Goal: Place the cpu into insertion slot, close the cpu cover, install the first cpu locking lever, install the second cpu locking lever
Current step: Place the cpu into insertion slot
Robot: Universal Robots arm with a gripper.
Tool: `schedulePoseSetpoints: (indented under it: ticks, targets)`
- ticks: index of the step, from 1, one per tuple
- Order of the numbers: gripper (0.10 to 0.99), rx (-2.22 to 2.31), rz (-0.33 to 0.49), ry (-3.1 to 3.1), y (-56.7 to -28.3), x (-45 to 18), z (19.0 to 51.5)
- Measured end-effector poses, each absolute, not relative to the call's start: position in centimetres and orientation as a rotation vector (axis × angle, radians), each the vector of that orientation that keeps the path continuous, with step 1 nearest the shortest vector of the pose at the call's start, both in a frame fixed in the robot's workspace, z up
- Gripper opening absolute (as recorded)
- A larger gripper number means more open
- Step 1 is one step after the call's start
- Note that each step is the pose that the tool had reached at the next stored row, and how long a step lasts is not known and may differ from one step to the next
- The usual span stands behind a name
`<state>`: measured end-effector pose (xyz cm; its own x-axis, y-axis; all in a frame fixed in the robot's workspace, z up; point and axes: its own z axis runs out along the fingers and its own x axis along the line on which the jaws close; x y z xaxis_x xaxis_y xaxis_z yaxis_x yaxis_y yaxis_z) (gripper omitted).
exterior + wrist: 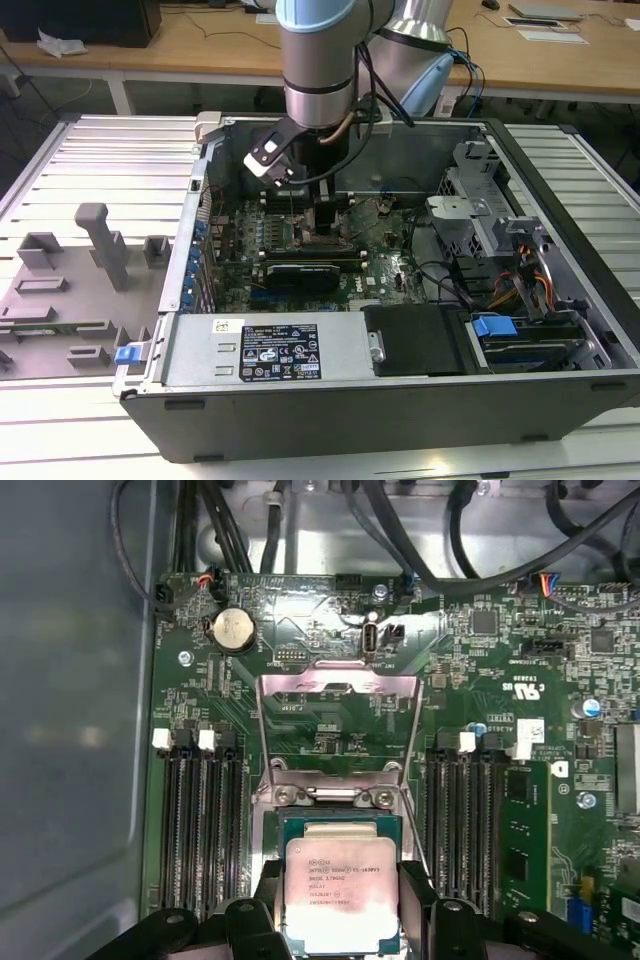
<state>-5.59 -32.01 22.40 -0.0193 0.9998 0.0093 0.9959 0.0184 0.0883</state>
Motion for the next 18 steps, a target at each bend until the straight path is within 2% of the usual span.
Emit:
schedulePoseSetpoints:
  ticks: [18]
  targets:
    - [0.541,2.167,0.089,2.179,-31.7,-5.9,20.4]
